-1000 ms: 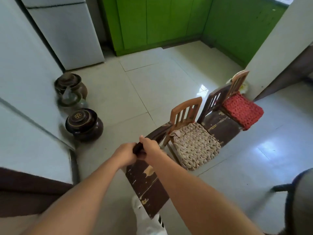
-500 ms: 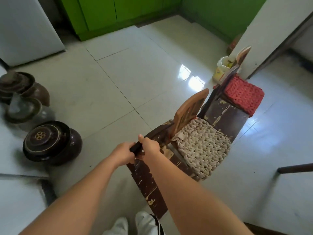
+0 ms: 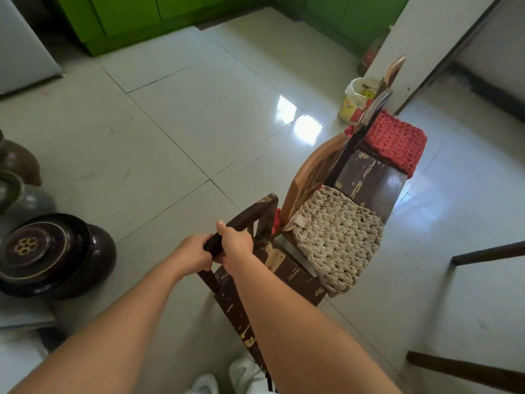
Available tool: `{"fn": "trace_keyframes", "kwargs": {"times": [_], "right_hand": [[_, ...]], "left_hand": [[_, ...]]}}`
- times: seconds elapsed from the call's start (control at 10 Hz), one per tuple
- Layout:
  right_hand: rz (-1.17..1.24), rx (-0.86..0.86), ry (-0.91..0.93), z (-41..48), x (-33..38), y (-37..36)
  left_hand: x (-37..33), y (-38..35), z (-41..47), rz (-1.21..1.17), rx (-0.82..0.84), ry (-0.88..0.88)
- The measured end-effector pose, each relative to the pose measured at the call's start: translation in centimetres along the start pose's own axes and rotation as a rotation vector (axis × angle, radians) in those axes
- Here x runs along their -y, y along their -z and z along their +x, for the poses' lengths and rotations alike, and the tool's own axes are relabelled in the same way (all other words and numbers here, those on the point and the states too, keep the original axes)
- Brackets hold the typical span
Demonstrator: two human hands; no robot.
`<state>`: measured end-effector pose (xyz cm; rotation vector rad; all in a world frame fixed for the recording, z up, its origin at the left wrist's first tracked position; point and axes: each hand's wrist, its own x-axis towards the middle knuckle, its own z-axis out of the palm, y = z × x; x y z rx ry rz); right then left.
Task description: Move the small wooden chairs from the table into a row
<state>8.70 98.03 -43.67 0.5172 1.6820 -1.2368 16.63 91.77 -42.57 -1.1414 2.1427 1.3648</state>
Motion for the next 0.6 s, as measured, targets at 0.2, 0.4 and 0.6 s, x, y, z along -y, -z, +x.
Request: {"fn": "trace_keyframes", "kwargs": {"times": [0.2,0.4,0.6], "right_hand": [[-0.001,0.056,0.021,0.5,0.4,-0.2],[-0.104,0.095,0.053,0.2,0.9,0.7],[-0.439,0.064,0.049,-1.4,2.5,1.8]], "left_hand": [[0.7,0.1,1.1,0.016,-0.028,-0.017],[0.5,-0.5,1.2,0.085,-0.074,0.016],[-0.8,0.6,-0.2,0.045,-0.061,0.001]]}}
